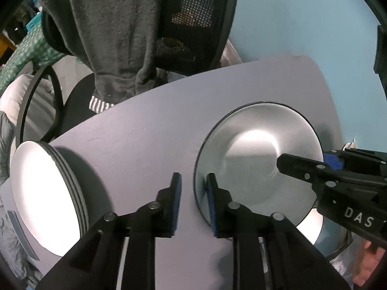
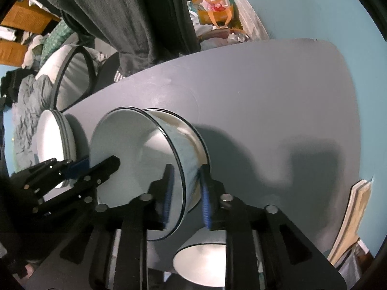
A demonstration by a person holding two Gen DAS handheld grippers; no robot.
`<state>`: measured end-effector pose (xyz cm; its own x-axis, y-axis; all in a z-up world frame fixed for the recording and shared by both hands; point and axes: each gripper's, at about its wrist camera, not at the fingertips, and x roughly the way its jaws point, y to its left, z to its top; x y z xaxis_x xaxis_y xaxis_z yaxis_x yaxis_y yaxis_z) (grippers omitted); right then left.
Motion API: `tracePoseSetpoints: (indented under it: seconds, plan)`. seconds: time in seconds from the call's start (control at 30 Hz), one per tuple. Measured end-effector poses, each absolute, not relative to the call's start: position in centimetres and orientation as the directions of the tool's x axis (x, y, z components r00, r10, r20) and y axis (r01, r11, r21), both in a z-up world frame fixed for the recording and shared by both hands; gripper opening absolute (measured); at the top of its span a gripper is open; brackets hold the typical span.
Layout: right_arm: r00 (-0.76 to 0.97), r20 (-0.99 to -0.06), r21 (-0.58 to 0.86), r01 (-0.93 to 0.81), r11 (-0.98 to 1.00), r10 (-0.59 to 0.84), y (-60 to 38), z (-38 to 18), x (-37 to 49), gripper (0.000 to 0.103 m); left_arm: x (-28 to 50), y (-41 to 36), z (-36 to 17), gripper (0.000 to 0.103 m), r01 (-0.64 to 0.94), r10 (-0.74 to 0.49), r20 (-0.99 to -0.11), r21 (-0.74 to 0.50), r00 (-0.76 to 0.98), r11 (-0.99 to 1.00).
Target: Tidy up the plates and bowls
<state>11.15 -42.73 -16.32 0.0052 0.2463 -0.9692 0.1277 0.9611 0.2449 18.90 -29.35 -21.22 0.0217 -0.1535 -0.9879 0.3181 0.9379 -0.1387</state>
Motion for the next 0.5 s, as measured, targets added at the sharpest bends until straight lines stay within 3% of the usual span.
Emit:
tracePoseSetpoints:
  seconds: [0.13, 0.27, 0.43, 0.5]
  plan:
    - [0.02, -0.977, 0.213, 0.118, 0.97, 0.212, -42.4, -15.7, 10.9, 0.034, 18.8, -28.8, -20.7, 0.03, 0.299, -0.176, -0.984, -0.159, 0.029, 0.941]
    - [0.028, -0.978, 0.208, 0.123, 0.97, 0.206, -42.4, -15.4, 10.3, 0.035, 18.1, -28.6, -19.9, 0.031, 0.29, -0.196, -0.98, -0.177, 0.036, 0.94]
    - [0.053, -0.981, 0.193, 0.135, 0.972, 0.188, -43.1, -14.6, 9.0, 0.037, 16.6, -28.3, -18.2, 0.045, 0.295, -0.249, -0.967, -0.223, 0.053, 0.929]
    - [0.068, -0.982, 0.186, 0.144, 0.972, 0.178, -43.6, -14.2, 8.1, 0.044, 15.7, -28.4, -17.6, 0.05, 0.304, -0.27, -0.961, -0.243, 0.051, 0.921]
